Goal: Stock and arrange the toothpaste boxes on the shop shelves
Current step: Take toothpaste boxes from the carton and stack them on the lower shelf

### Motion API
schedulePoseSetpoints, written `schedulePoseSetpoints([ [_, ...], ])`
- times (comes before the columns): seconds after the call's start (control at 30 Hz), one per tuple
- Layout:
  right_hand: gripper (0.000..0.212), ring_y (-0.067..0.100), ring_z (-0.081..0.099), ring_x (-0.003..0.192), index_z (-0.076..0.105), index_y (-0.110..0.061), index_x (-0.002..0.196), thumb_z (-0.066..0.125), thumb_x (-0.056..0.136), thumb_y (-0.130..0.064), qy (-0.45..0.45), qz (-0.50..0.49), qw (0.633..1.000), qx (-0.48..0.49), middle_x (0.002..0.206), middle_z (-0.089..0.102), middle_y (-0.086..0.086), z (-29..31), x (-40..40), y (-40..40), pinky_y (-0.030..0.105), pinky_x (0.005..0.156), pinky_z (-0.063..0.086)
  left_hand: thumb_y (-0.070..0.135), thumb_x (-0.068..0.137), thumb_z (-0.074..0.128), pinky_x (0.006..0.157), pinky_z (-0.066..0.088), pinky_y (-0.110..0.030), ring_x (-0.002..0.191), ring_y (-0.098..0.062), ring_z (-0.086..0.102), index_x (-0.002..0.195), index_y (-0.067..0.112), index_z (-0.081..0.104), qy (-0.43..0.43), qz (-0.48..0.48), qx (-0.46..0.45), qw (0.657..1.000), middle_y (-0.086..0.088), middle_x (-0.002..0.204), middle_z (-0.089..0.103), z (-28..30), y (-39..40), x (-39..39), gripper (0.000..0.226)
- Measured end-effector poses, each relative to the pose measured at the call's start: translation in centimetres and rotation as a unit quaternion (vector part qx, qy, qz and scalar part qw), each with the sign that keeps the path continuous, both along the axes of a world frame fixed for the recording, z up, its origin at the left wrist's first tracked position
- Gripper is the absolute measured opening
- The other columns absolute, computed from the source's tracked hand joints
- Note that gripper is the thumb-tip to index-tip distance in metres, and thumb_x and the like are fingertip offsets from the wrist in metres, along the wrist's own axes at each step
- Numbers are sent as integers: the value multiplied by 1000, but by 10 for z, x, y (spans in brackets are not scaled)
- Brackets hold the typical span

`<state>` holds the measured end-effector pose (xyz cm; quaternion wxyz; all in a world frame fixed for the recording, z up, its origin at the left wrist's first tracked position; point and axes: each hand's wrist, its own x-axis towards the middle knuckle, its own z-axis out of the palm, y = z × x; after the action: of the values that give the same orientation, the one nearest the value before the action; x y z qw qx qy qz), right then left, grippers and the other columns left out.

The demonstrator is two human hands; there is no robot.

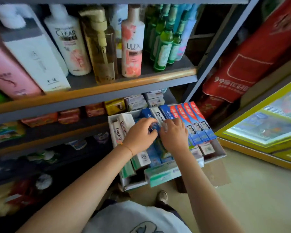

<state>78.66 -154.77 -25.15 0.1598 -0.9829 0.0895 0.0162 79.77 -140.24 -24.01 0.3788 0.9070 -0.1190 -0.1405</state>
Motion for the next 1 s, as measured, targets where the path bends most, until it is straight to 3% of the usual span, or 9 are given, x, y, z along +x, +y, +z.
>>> schedulePoseSetpoints([
  [0.1, 41, 35, 44, 119, 49, -8, 130, 50, 97, -32, 12, 15, 1000, 18, 129, 47, 15, -3, 11, -28, 46, 97, 39, 29, 95, 57, 103, 42, -40, 128, -31, 49, 150, 14, 29, 83, 80, 44, 992, -13, 146, 43, -9, -31, 5, 64],
  [0.23, 49, 33, 52, 109, 41, -6, 134, 51, 96, -36, 85, 41, 991, 93, 125, 48, 15, -7, 25, -58, 41, 85, 47, 49, 88, 61, 91, 50, -39, 107, -27, 62, 135, 19, 40, 160, 208, 24, 965, -4, 126, 60, -19, -58, 7, 60],
  [0.4, 43, 33, 56, 101, 53, -2, 120, 55, 95, -37, 125, 64, 979, 148, 118, 50, 15, -10, 35, -68, 41, 85, 51, 37, 78, 79, 92, 52, -38, 101, -17, 65, 126, 22, 50, 147, 329, -71, 930, 5, 116, 68, -19, -77, 7, 58],
  [0.53, 33, 32, 52, 100, 58, -1, 112, 61, 90, -26, 84, 70, 974, 200, 115, 52, 17, -18, 33, -70, 38, 80, 48, 11, 76, 79, 90, 54, -39, 100, -16, 66, 101, 36, 60, 109, 344, -99, 927, 5, 107, 71, -11, -86, 0, 40],
  [0.67, 27, 30, 56, 98, 60, -4, 108, 63, 87, -20, 45, 87, 964, 247, 106, 60, 13, -30, 30, -69, 37, 75, 51, 3, 79, 76, 68, 49, -21, 91, -7, 64, 96, 35, 54, 100, 379, -156, 907, 13, 94, 66, -9, -91, -7, 42],
  [0.8, 24, 24, 63, 89, 61, -8, 110, 65, 86, -12, 25, 83, 952, 294, 99, 66, 6, -27, 29, -67, 15, 52, 34, 3, 79, 77, 73, 49, -23, 95, -9, 64, 95, 36, 55, 96, 378, -178, 904, 15, 95, 66, -9, -89, -10, 43],
  [0.87, 26, 23, 64, 86, 60, -8, 110, 65, 85, -11, 17, 81, 952, 294, 98, 67, 6, -21, 28, -68, 14, 50, 33, 6, 79, 78, 76, 49, -24, 95, -9, 64, 96, 37, 54, 93, 377, -185, 903, 15, 95, 65, -5, -89, -13, 43],
  [1.0, 28, 16, 63, 77, 59, -12, 111, 66, 84, -12, -53, 77, 948, 305, 91, 68, 0, 14, 22, -68, 16, 53, 41, 24, 81, 76, 65, 47, -21, 89, -7, 65, 114, 29, 55, 66, 398, -214, 890, 12, 100, 67, 16, -72, -24, 40],
])
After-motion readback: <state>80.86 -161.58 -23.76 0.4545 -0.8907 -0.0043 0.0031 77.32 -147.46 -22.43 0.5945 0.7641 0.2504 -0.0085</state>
